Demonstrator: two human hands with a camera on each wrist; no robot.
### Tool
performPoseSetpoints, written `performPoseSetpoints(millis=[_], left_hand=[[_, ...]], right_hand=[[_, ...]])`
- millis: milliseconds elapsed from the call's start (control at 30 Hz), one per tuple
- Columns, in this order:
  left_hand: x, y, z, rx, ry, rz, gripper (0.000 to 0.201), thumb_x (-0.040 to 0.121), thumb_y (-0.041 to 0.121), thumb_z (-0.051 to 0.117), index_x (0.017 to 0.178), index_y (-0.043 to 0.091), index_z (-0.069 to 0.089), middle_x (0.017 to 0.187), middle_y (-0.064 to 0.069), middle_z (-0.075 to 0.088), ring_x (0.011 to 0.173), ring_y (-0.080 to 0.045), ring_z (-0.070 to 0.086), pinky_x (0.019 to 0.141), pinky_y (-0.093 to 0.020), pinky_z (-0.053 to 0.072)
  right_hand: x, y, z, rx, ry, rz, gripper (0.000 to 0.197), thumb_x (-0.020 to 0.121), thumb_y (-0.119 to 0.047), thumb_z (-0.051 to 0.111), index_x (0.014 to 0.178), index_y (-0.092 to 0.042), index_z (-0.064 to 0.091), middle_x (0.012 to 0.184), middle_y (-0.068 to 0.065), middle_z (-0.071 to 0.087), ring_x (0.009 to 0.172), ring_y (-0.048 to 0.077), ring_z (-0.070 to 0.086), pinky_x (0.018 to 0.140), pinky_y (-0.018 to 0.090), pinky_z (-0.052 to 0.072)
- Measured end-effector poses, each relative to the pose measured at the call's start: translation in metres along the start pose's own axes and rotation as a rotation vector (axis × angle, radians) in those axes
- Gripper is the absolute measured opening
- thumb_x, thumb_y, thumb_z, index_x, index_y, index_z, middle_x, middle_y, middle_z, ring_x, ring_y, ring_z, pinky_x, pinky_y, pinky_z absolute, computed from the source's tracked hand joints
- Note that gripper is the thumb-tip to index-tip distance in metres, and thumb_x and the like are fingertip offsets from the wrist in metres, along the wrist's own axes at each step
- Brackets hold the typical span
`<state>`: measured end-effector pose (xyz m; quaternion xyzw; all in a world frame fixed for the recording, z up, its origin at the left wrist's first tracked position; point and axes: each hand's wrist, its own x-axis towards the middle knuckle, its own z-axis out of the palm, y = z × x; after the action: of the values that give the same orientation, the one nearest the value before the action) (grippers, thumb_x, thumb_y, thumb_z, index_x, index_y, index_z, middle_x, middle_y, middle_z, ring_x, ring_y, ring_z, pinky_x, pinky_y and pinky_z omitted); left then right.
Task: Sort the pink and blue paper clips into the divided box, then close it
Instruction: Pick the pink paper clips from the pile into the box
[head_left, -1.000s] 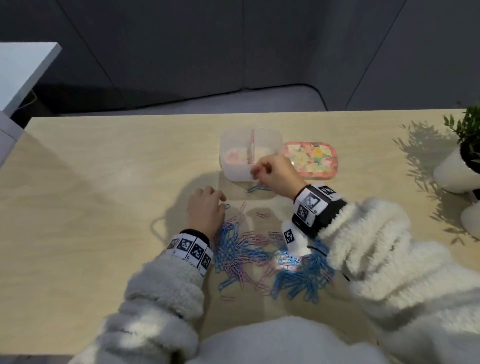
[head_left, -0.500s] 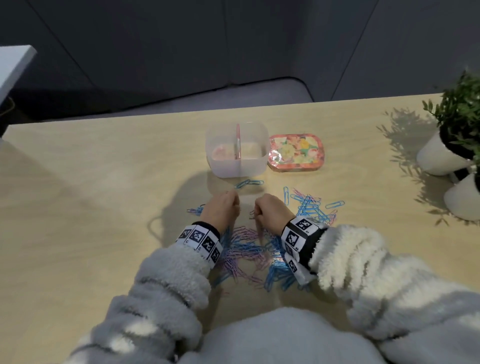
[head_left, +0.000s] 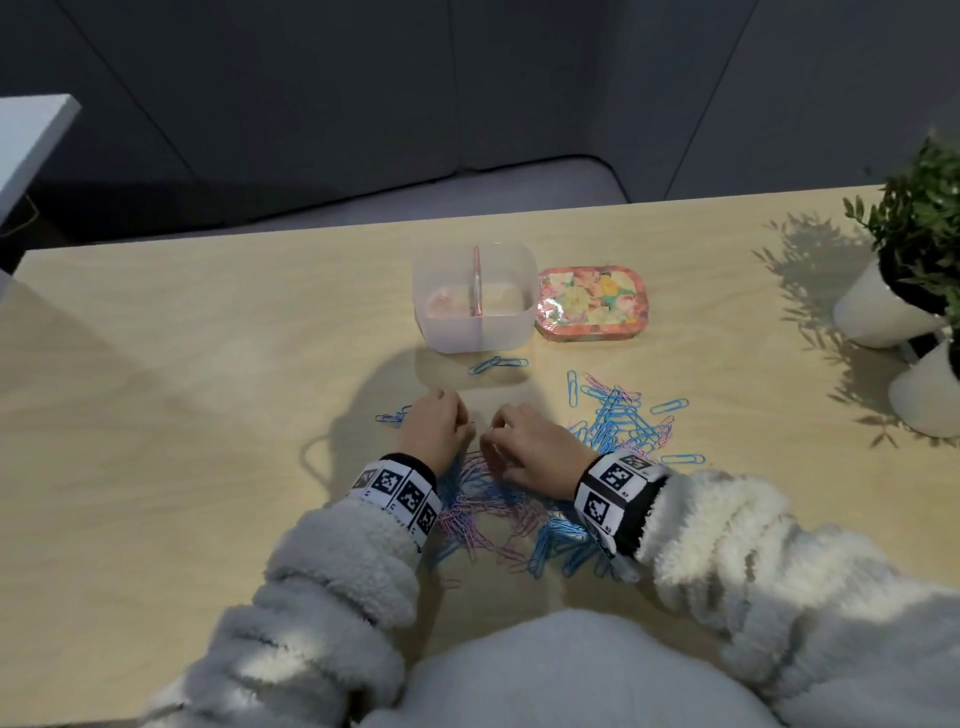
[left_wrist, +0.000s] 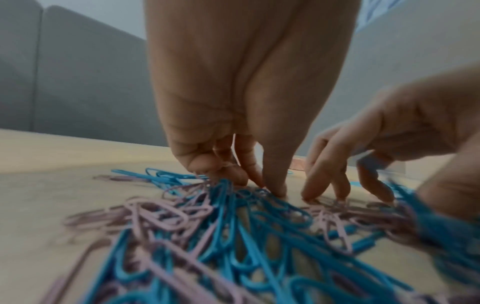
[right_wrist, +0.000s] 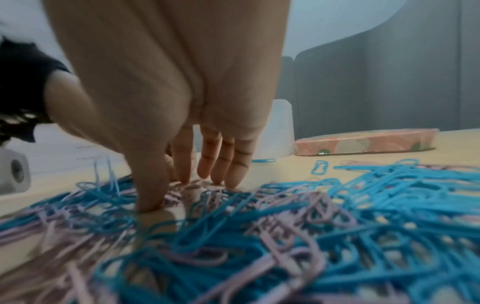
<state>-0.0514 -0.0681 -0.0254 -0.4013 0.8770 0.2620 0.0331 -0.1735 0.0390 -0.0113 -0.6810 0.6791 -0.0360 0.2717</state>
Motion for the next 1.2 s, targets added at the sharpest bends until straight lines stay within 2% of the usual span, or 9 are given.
performPoseSetpoints(millis=[100,300,500,567,733,867,1033,1133,1200], left_hand=[[-0.002,0.002,0.001,0.047,-0.005,0.028,0.014,0.086,0.014,0.057,0.089,0.001,0.057,0.102,-0.019,0.055,0.095,-0.035,0.052,0.086,-0.044,0.043],[-0.008,0.002,-0.016,-0.019,0.013,0.068,0.011,0.089,0.012,0.053,0.089,0.001,0.054,0.095,-0.017,0.06,0.091,-0.032,0.052,0.076,-0.036,0.038],[0.02,0.032,-0.082,-0.107,0.289,0.219,0.007,0.089,0.011,0.053,0.088,0.006,0.057,0.085,-0.006,0.06,0.075,-0.017,0.05,0.068,-0.023,0.035],[0.04,0.039,-0.098,-0.133,0.351,0.234,0.008,0.087,0.008,0.051,0.087,0.005,0.058,0.085,-0.011,0.06,0.077,-0.024,0.051,0.068,-0.03,0.035],[0.079,0.04,-0.104,-0.035,0.262,0.108,0.015,0.087,0.008,0.047,0.095,0.006,0.06,0.098,-0.015,0.064,0.093,-0.032,0.057,0.075,-0.032,0.04],[0.078,0.032,-0.092,-0.027,0.209,0.094,0.022,0.088,0.008,0.044,0.102,0.006,0.06,0.104,-0.016,0.065,0.098,-0.033,0.057,0.081,-0.035,0.043],[0.037,0.004,-0.082,-0.071,0.497,0.151,0.021,0.086,0.002,0.047,0.093,0.01,0.065,0.097,-0.009,0.066,0.093,-0.028,0.055,0.079,-0.026,0.036],[0.003,-0.017,-0.068,-0.099,0.397,0.063,0.019,0.087,0.005,0.049,0.093,0.014,0.065,0.095,-0.006,0.065,0.09,-0.024,0.056,0.081,-0.033,0.044],[-0.017,-0.029,-0.057,-0.111,0.329,-0.001,0.018,0.087,0.006,0.05,0.092,0.015,0.065,0.095,-0.005,0.064,0.089,-0.023,0.058,0.078,-0.034,0.045]], right_hand=[[0.002,0.0,0.003,-0.046,0.042,0.002,0.026,0.084,-0.017,0.059,0.109,-0.009,0.059,0.121,0.009,0.045,0.114,0.026,0.04,0.087,0.041,0.044],[0.003,0.011,0.003,-0.04,-0.01,-0.086,0.029,0.091,-0.012,0.048,0.117,-0.007,0.058,0.128,0.008,0.05,0.117,0.026,0.041,0.094,0.038,0.041],[0.002,0.008,0.016,-0.123,0.055,-0.101,0.02,0.089,-0.015,0.051,0.103,-0.009,0.064,0.106,0.01,0.058,0.103,0.029,0.051,0.075,0.046,0.052],[0.003,0.007,0.021,-0.173,0.057,-0.073,0.016,0.086,-0.008,0.053,0.099,-0.01,0.062,0.102,0.01,0.057,0.1,0.03,0.053,0.07,0.047,0.053],[0.003,0.0,0.015,-0.205,-0.014,-0.044,0.022,0.085,0.001,0.051,0.106,-0.006,0.054,0.11,0.013,0.053,0.105,0.029,0.048,0.078,0.048,0.05],[0.005,-0.003,-0.002,0.042,-0.022,0.008,0.014,0.086,-0.006,0.052,0.097,0.0,0.057,0.104,0.018,0.058,0.098,0.03,0.053,0.08,0.038,0.043],[0.018,-0.004,-0.055,0.444,0.094,0.077,0.011,0.083,-0.003,0.059,0.094,-0.001,0.062,0.102,0.015,0.066,0.085,0.016,0.056,0.071,0.018,0.041],[0.043,-0.005,-0.097,0.61,0.253,0.127,0.004,0.085,-0.006,0.061,0.083,-0.009,0.062,0.084,0.001,0.063,0.072,0.008,0.056,0.059,0.008,0.043],[0.067,-0.004,-0.117,0.764,0.354,0.199,0.018,0.082,0.0,0.062,0.071,-0.014,0.058,0.068,-0.002,0.056,0.059,0.006,0.051,0.048,0.007,0.043]])
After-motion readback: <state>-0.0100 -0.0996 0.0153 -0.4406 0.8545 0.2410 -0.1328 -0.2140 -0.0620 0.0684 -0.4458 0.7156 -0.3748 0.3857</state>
